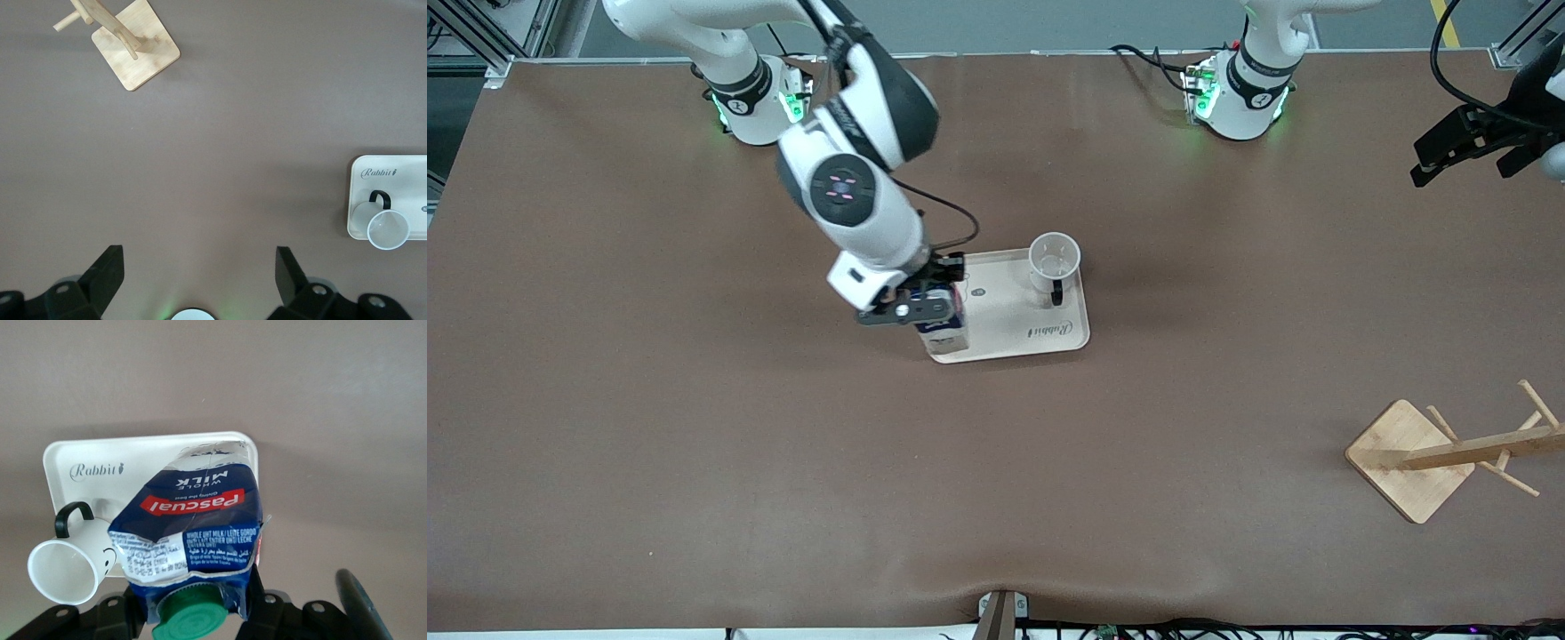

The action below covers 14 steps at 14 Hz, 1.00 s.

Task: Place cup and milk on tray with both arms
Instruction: 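Carry the milk carton with the right gripper over the tray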

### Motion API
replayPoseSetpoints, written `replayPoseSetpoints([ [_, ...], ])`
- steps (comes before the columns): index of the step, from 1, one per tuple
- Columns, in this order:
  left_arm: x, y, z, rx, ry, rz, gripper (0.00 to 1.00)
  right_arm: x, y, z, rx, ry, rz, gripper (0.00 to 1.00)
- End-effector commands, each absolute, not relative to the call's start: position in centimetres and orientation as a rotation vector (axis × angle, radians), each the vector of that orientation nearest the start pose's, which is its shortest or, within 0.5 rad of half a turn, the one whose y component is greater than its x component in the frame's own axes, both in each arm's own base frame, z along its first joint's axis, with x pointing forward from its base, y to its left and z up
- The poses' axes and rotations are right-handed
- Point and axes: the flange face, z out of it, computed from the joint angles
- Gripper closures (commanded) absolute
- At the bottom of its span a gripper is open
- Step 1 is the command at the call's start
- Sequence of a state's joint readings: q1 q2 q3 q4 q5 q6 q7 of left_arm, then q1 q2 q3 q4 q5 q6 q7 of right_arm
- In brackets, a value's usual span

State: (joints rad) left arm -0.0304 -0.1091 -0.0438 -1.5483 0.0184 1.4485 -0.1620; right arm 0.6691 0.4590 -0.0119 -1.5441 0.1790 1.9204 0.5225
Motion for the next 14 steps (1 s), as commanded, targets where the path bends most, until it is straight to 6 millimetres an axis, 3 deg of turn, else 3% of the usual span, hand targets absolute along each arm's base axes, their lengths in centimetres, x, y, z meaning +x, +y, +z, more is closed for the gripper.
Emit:
replayPoseSetpoints([
  [1,50.3,-4.2,68.5,-3.117,-0.145,-0.043,0.0,53.7,42.7,37.0,-3.089,-0.114,0.231,1.0],
  [5,50.1,-5.6,68.6,-3.107,-0.205,-0.048,0.0,52.2,42.9,36.4,-3.118,-0.197,0.345,1.0],
  [6,50.1,-5.6,68.6,-3.107,-0.208,-0.048,0.0,52.4,42.4,36.4,-3.116,-0.17,0.371,1.0],
  [14,50.2,-5.7,68.5,-3.107,-0.208,-0.048,0.0,51.1,43.7,37.1,-3.088,-0.079,0.434,1.0],
])
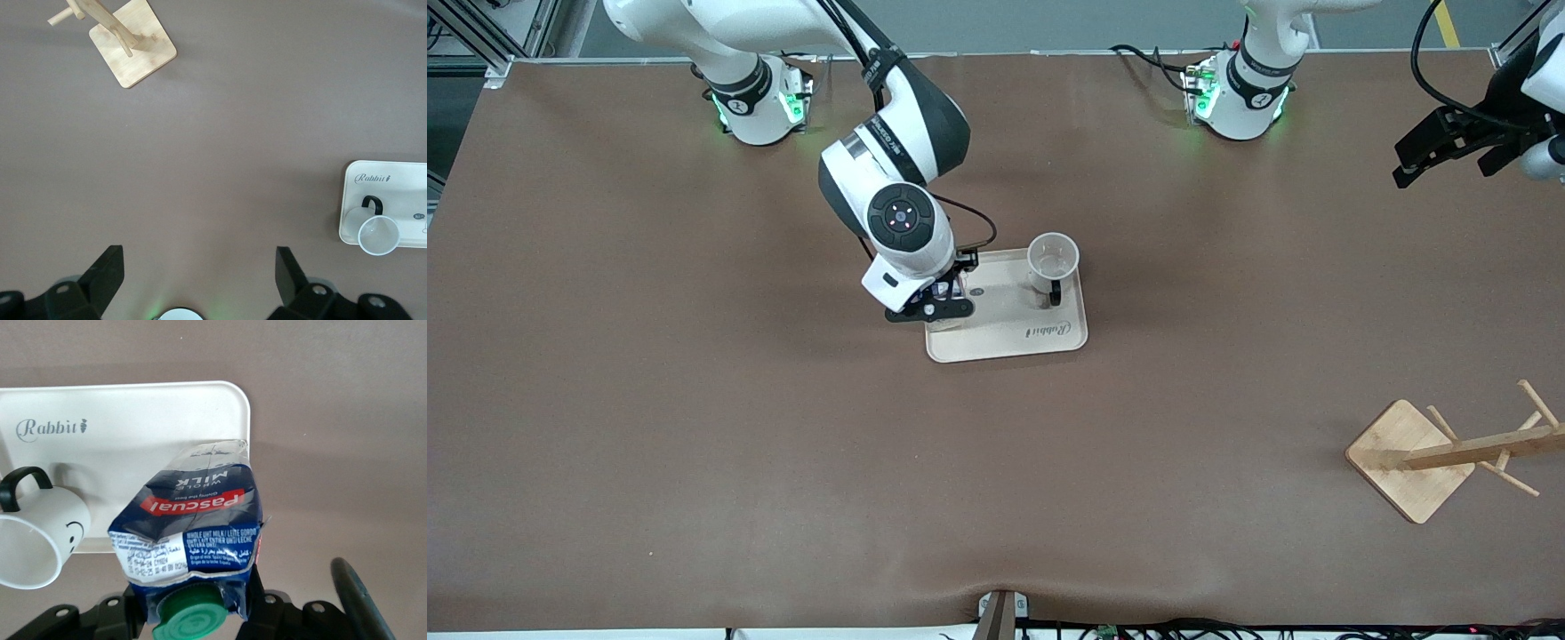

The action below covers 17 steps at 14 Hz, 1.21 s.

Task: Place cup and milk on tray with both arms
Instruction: 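Carry the milk carton with the right gripper over the tray, then lower the milk carton onto the tray beside the mug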

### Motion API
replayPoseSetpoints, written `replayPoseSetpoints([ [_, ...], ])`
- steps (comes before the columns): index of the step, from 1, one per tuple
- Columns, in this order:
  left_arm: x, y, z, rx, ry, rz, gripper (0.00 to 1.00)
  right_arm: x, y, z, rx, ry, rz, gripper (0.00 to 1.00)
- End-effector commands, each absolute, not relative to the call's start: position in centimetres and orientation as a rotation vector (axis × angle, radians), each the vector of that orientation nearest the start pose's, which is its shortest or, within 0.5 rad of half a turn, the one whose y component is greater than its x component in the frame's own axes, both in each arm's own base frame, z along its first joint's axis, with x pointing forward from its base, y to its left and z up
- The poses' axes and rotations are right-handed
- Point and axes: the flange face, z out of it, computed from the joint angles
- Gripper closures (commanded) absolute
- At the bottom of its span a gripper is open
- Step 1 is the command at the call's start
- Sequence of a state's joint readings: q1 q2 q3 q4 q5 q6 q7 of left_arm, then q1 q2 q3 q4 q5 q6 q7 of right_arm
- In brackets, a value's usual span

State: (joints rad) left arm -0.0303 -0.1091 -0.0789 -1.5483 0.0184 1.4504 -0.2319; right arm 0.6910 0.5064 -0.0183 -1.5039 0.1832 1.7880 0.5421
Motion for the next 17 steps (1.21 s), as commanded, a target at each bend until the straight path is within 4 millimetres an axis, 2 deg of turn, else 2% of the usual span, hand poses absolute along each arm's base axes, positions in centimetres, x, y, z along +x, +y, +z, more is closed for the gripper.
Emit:
replayPoseSetpoints([
  [1,50.2,-5.7,68.5,-3.107,-0.208,-0.048,0.0,50.8,44.2,37.2,-3.089,-0.097,0.434,1.0],
  [6,49.9,-5.6,68.8,-3.107,-0.21,-0.055,0.0,50.4,45.1,36.8,-3.075,-0.105,0.415,1.0],
  [9,50.0,-5.5,68.8,-3.108,-0.215,-0.055,0.0,49.2,46.0,36.3,-3.083,-0.13,0.429,1.0],
  [12,49.8,-5.4,68.9,-3.106,-0.223,-0.053,0.0,49.4,46.5,35.0,-3.096,-0.024,0.424,1.0],
  [15,49.5,-5.0,69.5,-3.108,-0.227,-0.064,0.0,48.9,47.3,33.7,-3.105,-0.043,0.417,1.0],
  [16,49.5,-5.0,69.5,-3.106,-0.23,-0.065,0.0,49.0,47.2,33.5,-3.11,-0.043,0.412,0.93],
  [17,49.5,-5.1,69.5,-3.106,-0.23,-0.062,0.0,49.1,47.3,33.6,-3.117,-0.057,0.399,0.78],
])
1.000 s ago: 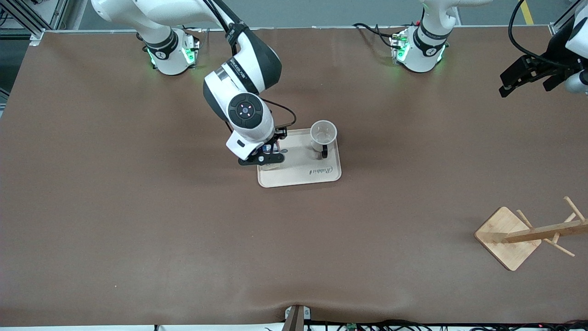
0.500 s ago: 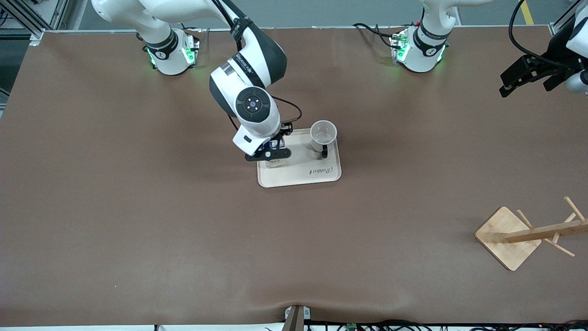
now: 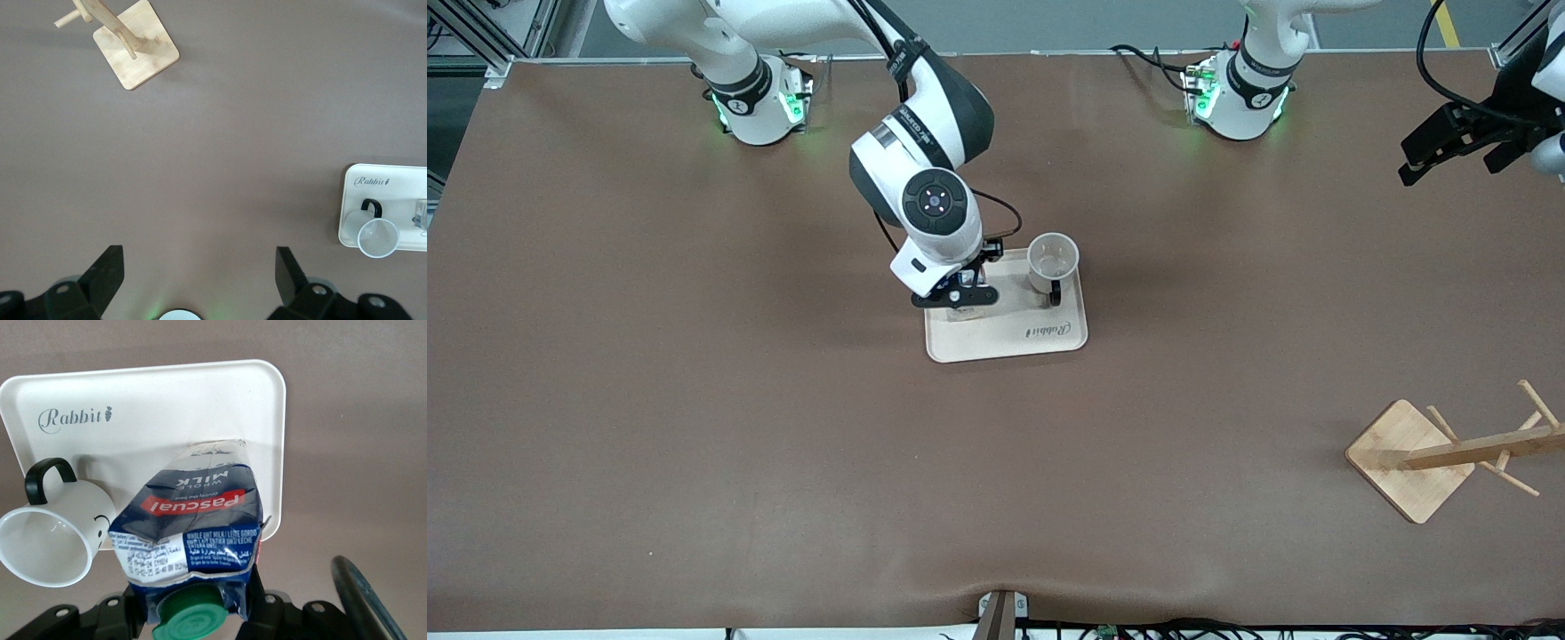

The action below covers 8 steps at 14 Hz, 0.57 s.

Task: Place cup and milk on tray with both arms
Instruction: 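Lower the milk carton onto the tray beside the mug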

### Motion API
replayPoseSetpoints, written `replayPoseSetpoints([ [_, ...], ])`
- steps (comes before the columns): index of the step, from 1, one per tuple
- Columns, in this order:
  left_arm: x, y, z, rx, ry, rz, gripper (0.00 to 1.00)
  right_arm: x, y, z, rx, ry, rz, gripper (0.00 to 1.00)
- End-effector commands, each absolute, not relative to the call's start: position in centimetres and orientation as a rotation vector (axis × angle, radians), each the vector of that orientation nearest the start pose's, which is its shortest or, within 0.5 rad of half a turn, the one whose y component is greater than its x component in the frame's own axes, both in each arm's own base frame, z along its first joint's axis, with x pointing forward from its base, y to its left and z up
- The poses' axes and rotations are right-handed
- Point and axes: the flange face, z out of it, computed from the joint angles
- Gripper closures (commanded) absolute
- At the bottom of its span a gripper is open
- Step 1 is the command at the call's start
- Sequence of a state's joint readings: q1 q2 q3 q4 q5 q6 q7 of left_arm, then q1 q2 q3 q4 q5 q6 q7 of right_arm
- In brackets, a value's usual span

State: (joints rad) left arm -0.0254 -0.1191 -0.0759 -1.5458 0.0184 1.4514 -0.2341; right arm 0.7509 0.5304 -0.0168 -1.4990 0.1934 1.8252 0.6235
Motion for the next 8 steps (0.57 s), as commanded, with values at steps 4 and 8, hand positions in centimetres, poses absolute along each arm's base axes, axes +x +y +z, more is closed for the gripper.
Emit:
replayPoseSetpoints([
  [4,49.6,-5.2,69.3,-3.106,-0.228,-0.058,0.0,49.3,47.2,34.0,-3.12,-0.065,0.392,0.0],
  [8,49.7,-5.2,69.2,-3.106,-0.228,-0.055,0.0,50.1,46.6,35.5,-3.114,-0.05,0.387,0.0],
])
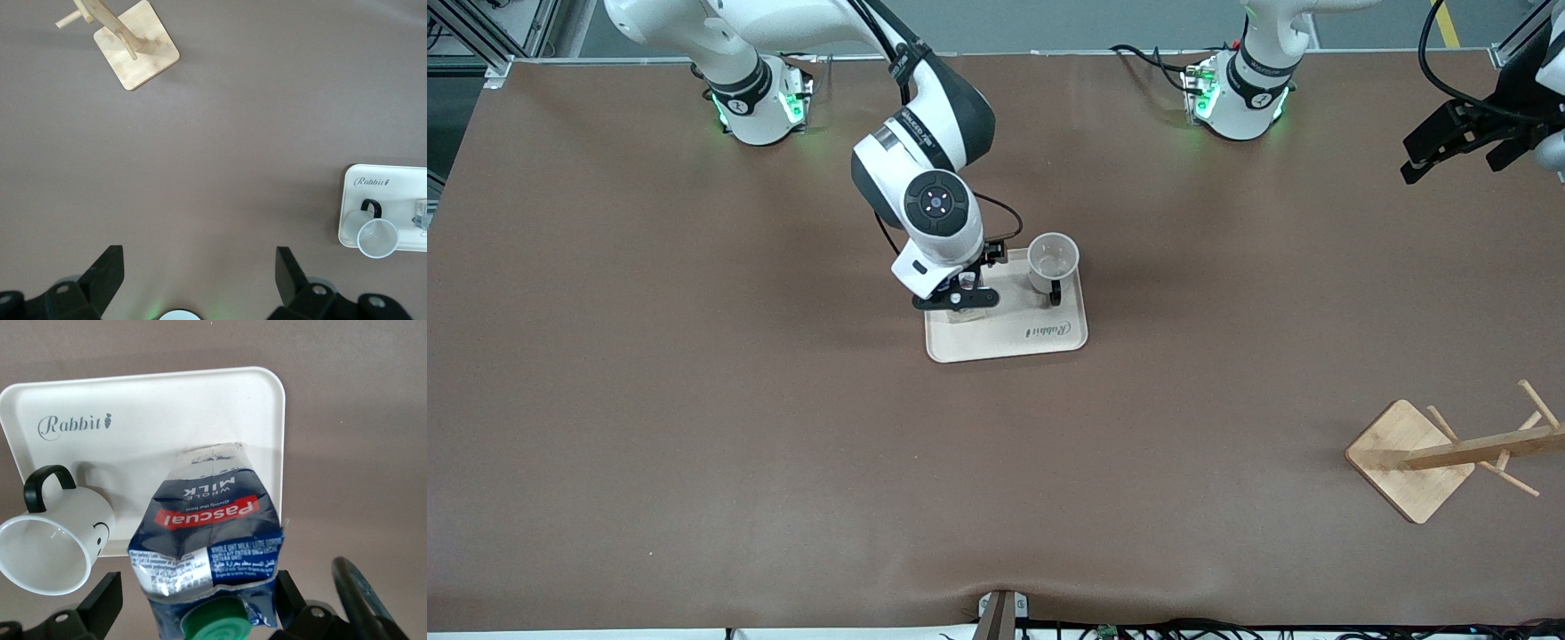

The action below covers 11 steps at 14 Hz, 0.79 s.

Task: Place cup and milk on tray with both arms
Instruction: 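Lower the milk carton onto the tray beside the mug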

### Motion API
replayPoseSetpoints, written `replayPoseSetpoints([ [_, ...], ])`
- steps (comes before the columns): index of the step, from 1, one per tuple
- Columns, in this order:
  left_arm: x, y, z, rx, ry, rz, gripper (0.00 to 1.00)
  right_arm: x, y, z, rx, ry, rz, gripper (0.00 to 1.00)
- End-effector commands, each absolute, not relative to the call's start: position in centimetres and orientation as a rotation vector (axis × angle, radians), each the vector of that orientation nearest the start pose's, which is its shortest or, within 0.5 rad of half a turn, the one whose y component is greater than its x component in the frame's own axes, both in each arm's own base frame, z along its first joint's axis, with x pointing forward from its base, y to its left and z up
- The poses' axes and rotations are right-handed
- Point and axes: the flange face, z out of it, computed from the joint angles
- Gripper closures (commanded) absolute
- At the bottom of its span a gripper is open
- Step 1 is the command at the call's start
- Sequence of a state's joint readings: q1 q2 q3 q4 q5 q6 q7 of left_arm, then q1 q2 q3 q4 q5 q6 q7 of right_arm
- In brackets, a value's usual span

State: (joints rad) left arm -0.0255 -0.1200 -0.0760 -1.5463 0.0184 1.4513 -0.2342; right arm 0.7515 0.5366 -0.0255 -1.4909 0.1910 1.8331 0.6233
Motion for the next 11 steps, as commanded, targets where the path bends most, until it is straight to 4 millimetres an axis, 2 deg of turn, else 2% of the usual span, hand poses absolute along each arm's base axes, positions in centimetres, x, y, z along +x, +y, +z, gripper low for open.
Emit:
replayPoseSetpoints([
  [1,49.8,-5.1,69.1,-3.105,-0.23,-0.053,0.0,50.1,46.6,35.5,-3.114,-0.05,0.387,0.0],
  [3,49.9,-5.2,69.0,-3.106,-0.227,-0.053,0.0,50.4,46.5,36.5,-3.113,-0.056,0.39,0.0],
  [6,49.9,-5.4,68.9,-3.106,-0.223,-0.048,0.0,52.2,44.3,41.5,-3.127,-0.033,0.473,0.0],
  [8,49.9,-5.4,68.8,-3.105,-0.223,-0.044,0.0,54.0,41.3,45.5,-3.13,0.019,0.515,0.0],
  [10,50.2,-5.4,68.5,-3.106,-0.222,-0.036,0.0,56.6,36.4,49.9,-3.112,0.113,0.535,0.0],
  [11,50.4,-5.4,68.3,-3.107,-0.222,-0.034,0.0,57.0,34.1,52.6,-3.105,0.168,0.516,0.0],
])
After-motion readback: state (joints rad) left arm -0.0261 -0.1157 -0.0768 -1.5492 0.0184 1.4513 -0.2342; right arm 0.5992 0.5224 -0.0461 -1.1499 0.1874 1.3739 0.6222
